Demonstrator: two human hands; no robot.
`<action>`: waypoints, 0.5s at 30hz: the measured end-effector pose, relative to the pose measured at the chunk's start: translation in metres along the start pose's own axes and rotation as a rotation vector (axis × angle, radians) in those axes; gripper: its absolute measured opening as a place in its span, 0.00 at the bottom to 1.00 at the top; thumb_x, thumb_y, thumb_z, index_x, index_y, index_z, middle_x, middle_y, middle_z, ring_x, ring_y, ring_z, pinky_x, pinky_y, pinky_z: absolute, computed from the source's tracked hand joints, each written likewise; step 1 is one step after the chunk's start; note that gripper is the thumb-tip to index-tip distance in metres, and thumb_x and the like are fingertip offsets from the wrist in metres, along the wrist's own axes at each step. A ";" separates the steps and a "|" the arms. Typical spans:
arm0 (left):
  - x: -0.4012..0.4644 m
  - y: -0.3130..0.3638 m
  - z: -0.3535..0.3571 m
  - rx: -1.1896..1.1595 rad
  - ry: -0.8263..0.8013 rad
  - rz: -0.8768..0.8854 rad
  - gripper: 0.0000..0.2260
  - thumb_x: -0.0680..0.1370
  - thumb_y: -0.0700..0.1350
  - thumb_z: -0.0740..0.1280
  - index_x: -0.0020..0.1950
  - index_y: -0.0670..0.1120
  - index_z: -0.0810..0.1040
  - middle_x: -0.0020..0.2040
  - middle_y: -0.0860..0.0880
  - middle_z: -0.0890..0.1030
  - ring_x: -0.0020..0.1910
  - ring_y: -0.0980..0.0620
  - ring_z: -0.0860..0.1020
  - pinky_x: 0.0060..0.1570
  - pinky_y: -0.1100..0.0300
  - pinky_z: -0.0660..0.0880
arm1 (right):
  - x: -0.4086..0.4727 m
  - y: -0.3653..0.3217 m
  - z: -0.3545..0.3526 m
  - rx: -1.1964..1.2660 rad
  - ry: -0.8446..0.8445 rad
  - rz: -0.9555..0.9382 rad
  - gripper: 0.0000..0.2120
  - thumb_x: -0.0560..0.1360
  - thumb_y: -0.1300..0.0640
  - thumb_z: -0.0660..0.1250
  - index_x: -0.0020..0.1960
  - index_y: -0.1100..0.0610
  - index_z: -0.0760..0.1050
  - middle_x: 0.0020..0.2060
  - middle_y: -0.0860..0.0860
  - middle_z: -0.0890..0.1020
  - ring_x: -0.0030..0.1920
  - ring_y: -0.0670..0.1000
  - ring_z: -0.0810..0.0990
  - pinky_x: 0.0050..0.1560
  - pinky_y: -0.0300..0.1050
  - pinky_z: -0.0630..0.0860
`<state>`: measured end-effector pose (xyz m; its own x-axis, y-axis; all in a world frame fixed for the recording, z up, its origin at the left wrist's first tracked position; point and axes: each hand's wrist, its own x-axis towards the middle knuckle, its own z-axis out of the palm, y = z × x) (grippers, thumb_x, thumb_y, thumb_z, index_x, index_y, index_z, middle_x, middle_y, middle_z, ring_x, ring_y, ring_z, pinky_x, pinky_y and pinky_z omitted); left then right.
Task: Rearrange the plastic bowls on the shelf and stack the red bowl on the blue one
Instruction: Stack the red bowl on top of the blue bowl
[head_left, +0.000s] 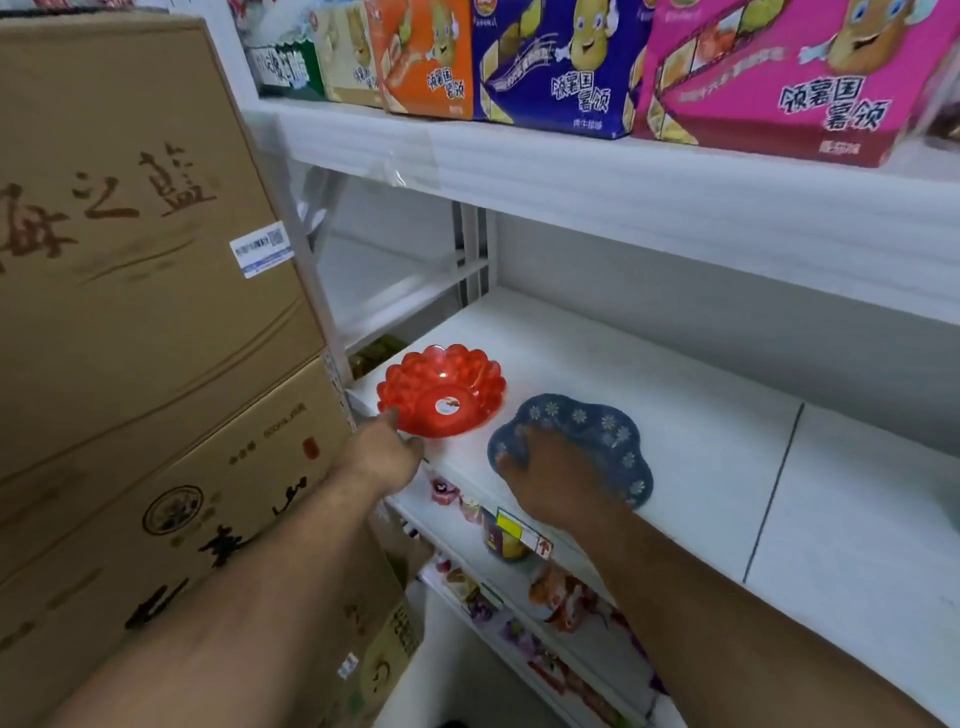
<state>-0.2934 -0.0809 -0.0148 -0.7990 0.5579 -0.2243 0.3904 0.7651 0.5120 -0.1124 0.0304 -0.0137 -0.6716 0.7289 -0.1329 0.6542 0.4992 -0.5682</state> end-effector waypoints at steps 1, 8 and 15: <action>0.011 0.003 -0.004 -0.040 0.015 0.004 0.26 0.73 0.55 0.64 0.71 0.52 0.68 0.58 0.44 0.82 0.51 0.40 0.82 0.51 0.44 0.81 | 0.011 -0.006 0.003 0.116 -0.019 0.068 0.18 0.79 0.45 0.58 0.58 0.58 0.75 0.45 0.48 0.80 0.45 0.50 0.79 0.44 0.42 0.75; 0.101 0.008 -0.020 -0.175 0.037 -0.006 0.22 0.80 0.50 0.61 0.70 0.39 0.70 0.66 0.37 0.77 0.58 0.36 0.79 0.59 0.46 0.77 | 0.092 -0.042 0.018 0.464 0.009 0.374 0.12 0.82 0.52 0.62 0.59 0.59 0.74 0.43 0.50 0.80 0.45 0.53 0.82 0.43 0.40 0.77; 0.168 0.000 -0.008 -0.230 -0.011 -0.067 0.23 0.79 0.45 0.62 0.72 0.37 0.66 0.69 0.36 0.74 0.65 0.36 0.74 0.61 0.50 0.72 | 0.155 -0.045 0.043 0.520 -0.020 0.564 0.08 0.80 0.60 0.65 0.43 0.61 0.77 0.38 0.54 0.86 0.34 0.51 0.85 0.38 0.42 0.83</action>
<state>-0.4312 0.0102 -0.0464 -0.8141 0.5129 -0.2723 0.2213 0.7076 0.6710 -0.2604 0.1011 -0.0436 -0.2937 0.7967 -0.5282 0.6555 -0.2343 -0.7179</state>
